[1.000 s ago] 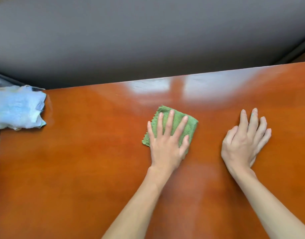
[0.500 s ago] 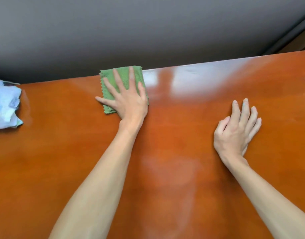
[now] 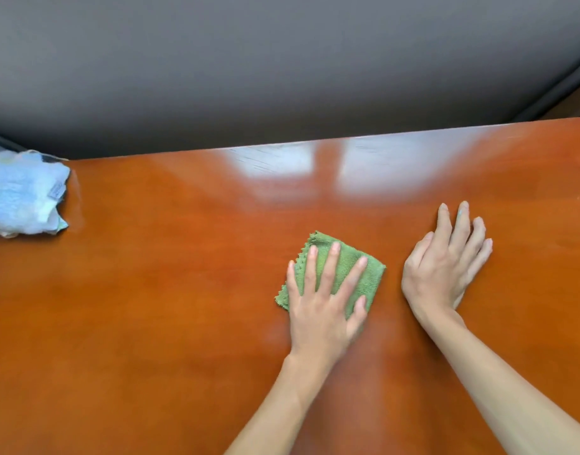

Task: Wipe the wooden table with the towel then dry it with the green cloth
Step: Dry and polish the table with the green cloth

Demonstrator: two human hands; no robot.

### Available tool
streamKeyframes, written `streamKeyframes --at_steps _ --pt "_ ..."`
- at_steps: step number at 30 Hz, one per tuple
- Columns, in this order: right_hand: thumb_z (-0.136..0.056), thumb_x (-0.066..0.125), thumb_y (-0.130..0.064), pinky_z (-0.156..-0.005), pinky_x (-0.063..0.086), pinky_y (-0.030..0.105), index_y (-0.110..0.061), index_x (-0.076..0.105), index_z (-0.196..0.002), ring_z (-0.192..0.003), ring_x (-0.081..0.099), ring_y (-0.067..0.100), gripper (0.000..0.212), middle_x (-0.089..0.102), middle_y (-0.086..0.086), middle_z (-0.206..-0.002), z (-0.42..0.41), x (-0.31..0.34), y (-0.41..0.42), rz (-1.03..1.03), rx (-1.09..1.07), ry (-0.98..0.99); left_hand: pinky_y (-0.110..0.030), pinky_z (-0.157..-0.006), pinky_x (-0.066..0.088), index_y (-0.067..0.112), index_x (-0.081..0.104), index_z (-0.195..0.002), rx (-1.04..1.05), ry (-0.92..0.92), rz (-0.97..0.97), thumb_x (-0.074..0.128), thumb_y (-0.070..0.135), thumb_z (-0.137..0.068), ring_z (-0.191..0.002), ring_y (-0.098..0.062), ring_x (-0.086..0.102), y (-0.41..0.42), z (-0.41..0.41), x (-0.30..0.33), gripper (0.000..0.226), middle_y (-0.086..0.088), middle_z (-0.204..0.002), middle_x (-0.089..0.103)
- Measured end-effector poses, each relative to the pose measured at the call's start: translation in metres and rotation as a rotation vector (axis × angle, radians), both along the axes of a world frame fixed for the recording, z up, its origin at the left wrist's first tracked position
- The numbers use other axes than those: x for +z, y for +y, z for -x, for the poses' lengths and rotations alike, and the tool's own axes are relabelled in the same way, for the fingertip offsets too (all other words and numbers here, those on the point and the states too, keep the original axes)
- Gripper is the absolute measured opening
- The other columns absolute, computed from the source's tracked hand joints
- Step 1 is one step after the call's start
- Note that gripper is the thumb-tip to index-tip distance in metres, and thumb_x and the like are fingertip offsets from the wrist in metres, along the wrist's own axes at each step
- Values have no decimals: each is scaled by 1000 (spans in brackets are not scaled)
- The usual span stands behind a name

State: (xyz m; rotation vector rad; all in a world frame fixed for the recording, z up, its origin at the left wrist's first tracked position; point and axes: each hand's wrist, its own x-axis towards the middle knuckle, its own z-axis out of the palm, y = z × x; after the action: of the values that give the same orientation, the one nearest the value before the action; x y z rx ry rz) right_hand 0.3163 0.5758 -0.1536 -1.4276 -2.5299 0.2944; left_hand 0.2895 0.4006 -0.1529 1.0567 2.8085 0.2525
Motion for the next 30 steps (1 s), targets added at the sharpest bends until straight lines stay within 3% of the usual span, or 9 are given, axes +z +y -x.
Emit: streamKeyframes --at_steps 4,9,13,18,22,26,30 --pt "-99 35 -18 -121 11 56 -14 38 -149 -148 22 37 51 27 11 -162 -1 2 1 33 15 -26 -66 -116 18 37 42 -149 237 -14 53 41 46 -93 -149 -38 24 -31 51 4 57 -6 -161 32" --pt "-97 40 -17 -121 12 58 -13 38 -149 -148 23 40 53 27 13 -161 -1 3 2 72 20 -46 -68 -117 6 40 24 -155 613 -33 96 22 49 -100 -153 -35 8 -46 146 10 56 -5 -166 15" --pt "-94 40 -23 -120 13 60 -12 39 -149 -147 24 42 56 27 14 -161 -1 0 2 65 27 -55 -72 -115 2 42 15 -156 763 -31 73 18 47 -102 -153 -39 1 -4 178 9 54 -7 -168 7" --pt "-93 44 -27 -121 14 54 -18 40 -149 -148 24 35 57 27 8 -162 -5 12 5 152 59 -7 -71 -115 1 41 17 -157 560 -32 36 24 43 -105 -153 -38 0 113 150 7 53 -6 -168 7" --pt "-86 54 -16 -107 35 44 -19 56 -137 -136 41 26 51 47 1 -150 -34 18 63 177 143 155 -69 -116 4 41 20 -157 272 -16 39 30 44 -102 -153 -38 3 205 78 7 55 -7 -168 10" --pt "-94 49 -12 -118 23 43 -18 45 -146 -145 30 27 53 35 5 -158 -75 22 173 127 163 118 -70 -115 9 39 30 -154 54 -16 21 31 45 -99 -152 -39 10 252 -8 6 55 -9 -166 18" --pt "-102 35 -29 -121 17 48 -23 32 -152 -150 20 27 50 25 4 -163 -127 8 252 84 50 43 -69 -116 11 39 35 -151 -97 -27 -8 42 47 -96 -152 -37 12 258 -89 4 56 -6 -165 21"
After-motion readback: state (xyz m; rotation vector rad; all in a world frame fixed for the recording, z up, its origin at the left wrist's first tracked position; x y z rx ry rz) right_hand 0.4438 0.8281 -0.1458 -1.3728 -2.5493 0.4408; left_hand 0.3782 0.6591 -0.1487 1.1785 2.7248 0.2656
